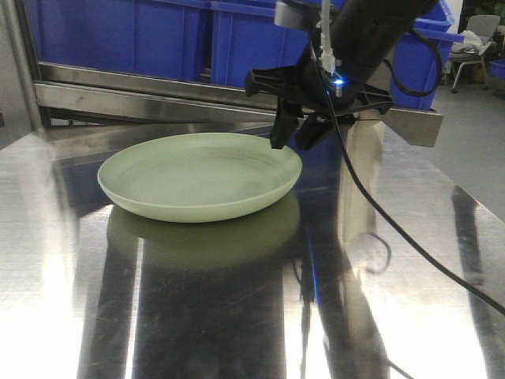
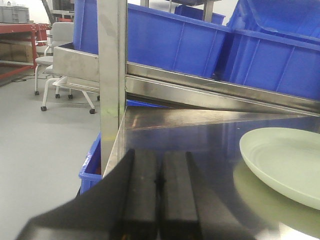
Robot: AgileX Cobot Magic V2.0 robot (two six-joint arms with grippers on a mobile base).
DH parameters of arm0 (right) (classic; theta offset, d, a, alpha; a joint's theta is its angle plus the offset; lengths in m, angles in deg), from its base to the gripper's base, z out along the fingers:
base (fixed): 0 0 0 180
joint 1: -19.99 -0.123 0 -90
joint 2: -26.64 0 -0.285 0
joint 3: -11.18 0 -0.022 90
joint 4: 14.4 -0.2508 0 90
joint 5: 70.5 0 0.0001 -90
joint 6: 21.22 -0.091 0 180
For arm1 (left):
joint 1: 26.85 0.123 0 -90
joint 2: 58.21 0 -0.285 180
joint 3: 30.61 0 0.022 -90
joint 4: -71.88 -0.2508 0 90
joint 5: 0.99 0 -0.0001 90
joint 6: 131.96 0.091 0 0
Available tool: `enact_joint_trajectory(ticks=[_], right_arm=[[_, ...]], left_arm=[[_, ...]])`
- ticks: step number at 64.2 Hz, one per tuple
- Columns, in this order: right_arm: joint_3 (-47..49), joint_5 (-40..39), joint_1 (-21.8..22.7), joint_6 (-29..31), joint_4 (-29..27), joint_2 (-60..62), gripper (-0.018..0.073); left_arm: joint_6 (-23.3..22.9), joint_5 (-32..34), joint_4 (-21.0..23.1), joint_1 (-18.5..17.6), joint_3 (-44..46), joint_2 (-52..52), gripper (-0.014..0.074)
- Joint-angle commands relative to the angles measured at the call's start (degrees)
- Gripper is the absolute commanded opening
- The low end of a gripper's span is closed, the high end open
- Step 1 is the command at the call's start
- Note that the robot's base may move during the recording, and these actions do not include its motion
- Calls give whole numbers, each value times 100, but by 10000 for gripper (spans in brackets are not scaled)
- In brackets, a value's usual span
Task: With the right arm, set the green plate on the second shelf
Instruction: 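Lower the right gripper onto the plate rim and close it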
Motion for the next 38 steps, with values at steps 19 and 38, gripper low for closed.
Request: enact_joint_trajectory(ticks=[19,38], right_arm=[[213,-355,175,17,102,-5,308],[213,-315,84,17,82,-70,305]], left_arm=[[-25,473,16,-25,-234,-99,131],[-25,473,16,-25,-234,-99,131]])
